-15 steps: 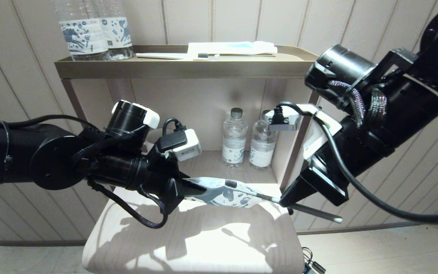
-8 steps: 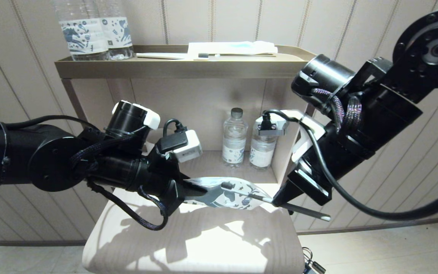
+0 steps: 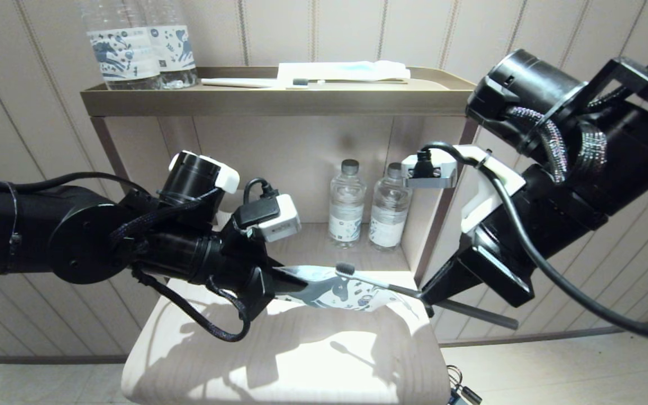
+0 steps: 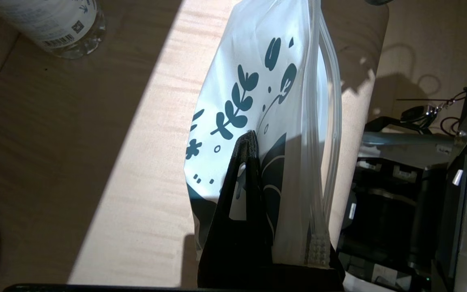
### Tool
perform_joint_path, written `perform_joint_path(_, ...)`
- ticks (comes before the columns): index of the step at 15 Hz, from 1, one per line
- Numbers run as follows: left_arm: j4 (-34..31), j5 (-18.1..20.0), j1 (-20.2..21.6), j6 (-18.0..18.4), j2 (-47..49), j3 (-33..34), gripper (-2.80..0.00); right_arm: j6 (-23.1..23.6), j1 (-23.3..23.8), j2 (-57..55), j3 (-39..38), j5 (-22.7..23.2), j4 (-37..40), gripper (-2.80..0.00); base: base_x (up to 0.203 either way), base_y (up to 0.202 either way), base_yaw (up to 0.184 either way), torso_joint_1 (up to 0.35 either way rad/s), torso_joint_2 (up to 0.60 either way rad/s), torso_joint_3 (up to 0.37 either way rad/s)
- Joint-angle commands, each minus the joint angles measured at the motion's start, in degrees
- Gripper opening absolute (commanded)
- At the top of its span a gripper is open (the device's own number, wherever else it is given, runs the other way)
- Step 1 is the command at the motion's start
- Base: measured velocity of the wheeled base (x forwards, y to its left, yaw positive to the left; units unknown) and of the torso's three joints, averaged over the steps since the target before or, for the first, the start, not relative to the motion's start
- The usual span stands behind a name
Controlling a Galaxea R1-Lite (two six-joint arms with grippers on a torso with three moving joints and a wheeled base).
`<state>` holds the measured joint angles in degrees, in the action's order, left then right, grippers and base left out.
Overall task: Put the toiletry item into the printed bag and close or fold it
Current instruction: Place the toothbrush in the storage bag
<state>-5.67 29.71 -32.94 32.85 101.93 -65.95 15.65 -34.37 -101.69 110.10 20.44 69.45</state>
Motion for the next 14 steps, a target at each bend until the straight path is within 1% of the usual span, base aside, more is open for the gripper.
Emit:
perform_joint_path(1, -0.04, 0.17, -0.02, 0.11, 0.11, -0.14, -2.8, 0.02, -0.84, 0.36, -0.15, 0.12, 0.33, -2.8, 0.0, 0.0, 0.0, 0.0, 0.0, 0.0)
perform_joint_path(8, -0.04, 0.24, -0.05, 0.33, -0.31, -0.01, -2.8, -0.01, -0.97, -4.01, 0.46, 0.03, -1.65, -2.8, 0.0, 0.0, 0.0, 0.0, 0.0, 0.0)
perform_joint_path(14, -0.22, 0.6, -0.09, 2.12, -2.49, 2.28, -2.8, 0.61, -0.79, -4.65, 0.46, -0.32, -1.16, -2.8, 0.0, 0.0, 0.0, 0.0, 0.0, 0.0)
